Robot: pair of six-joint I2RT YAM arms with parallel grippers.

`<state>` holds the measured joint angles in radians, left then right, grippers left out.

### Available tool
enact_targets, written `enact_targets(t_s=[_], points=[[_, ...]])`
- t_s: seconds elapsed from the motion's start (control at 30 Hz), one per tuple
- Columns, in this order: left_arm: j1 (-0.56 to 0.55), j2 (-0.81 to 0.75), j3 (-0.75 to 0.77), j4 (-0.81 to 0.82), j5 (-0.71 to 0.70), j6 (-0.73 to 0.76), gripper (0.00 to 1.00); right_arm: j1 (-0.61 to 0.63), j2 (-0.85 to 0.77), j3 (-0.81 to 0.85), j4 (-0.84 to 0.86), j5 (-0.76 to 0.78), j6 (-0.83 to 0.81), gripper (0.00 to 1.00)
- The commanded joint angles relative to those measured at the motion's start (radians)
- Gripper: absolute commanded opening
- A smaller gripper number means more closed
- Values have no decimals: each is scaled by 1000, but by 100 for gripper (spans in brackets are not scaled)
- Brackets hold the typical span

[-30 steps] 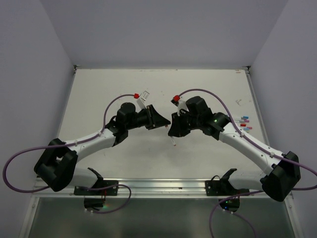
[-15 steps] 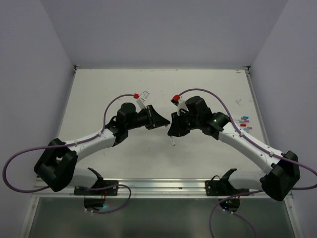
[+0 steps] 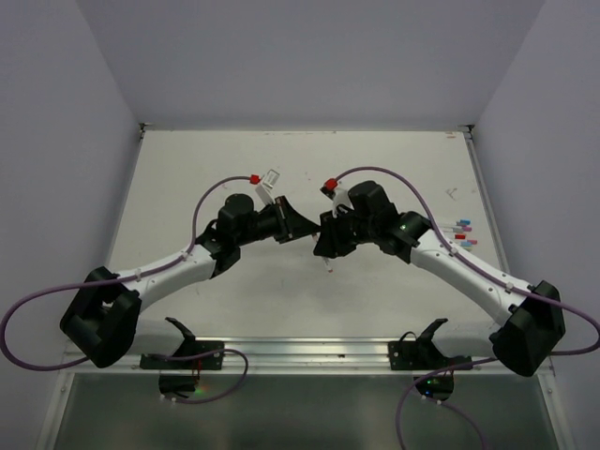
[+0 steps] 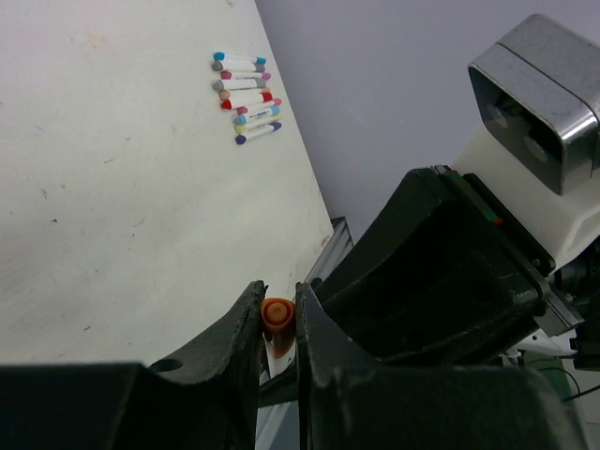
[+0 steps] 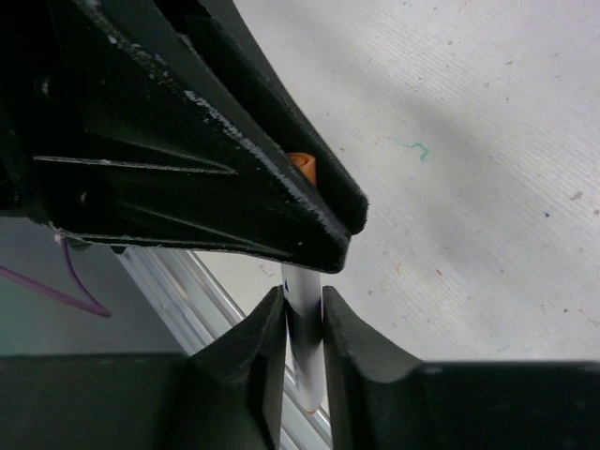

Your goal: Open the pen caps

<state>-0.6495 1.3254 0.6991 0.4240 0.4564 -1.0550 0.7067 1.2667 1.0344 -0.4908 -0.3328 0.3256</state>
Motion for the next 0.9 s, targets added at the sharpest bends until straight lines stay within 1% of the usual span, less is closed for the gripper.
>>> enact_targets(t_s=[0.0, 0.03, 0.07, 0.13, 0.17, 0.23, 0.27, 0.3, 0.33, 0.37, 0.4, 0.43, 0.5, 0.57, 0.63, 0.7, 0.8, 0.87], points=[[-4, -18, 30, 21, -15, 0, 0, 5, 10, 32, 78, -17, 10, 20], [-4, -22, 24, 28, -18, -8, 0, 5, 16, 38, 80, -20, 16, 4], [-4, -25, -1, 76, -21, -22, 0, 5, 20, 41, 75, -17, 18, 0], [-4, -34, -56, 161, -45, -81, 0, 13, 25, 35, 72, 10, 35, 0], [-2, -40, -73, 186, -95, -101, 0, 34, 17, 24, 72, 74, 42, 0], [2, -52, -98, 209, -152, -141, 0, 49, -3, -13, 83, 104, 58, 0], [7, -51, -93, 210, -197, -138, 0, 69, -6, -23, 86, 127, 62, 0], [17, -39, -76, 187, -211, -129, 0, 82, -3, -31, 80, 126, 59, 0], [25, -26, -50, 153, -213, -116, 0, 98, 9, -28, 64, 147, 49, 0], [36, -14, 8, 94, -203, -99, 0, 137, 20, -20, 40, 185, 40, 0], [56, 10, 32, 87, -196, -50, 0, 154, 32, -11, 8, 196, 26, 0], [66, 26, 87, 66, -177, -30, 0, 172, 45, -8, -14, 234, 17, 0], [114, 60, 129, 29, -115, 13, 0, 204, 46, -22, -35, 284, 21, 0], [155, 48, 120, 50, -104, 23, 0, 212, 28, -42, -43, 320, 35, 0], [208, 29, 122, 6, -116, 59, 0, 212, 5, -88, -26, 330, 50, 0], [250, 23, 117, 2, -101, 67, 0, 212, -24, -128, 4, 330, 61, 0], [268, 27, 114, -7, -101, 93, 0, 212, -35, -142, 14, 333, 73, 0], [268, 14, 91, -12, -142, 98, 0, 212, -33, -142, 15, 336, 81, 0]])
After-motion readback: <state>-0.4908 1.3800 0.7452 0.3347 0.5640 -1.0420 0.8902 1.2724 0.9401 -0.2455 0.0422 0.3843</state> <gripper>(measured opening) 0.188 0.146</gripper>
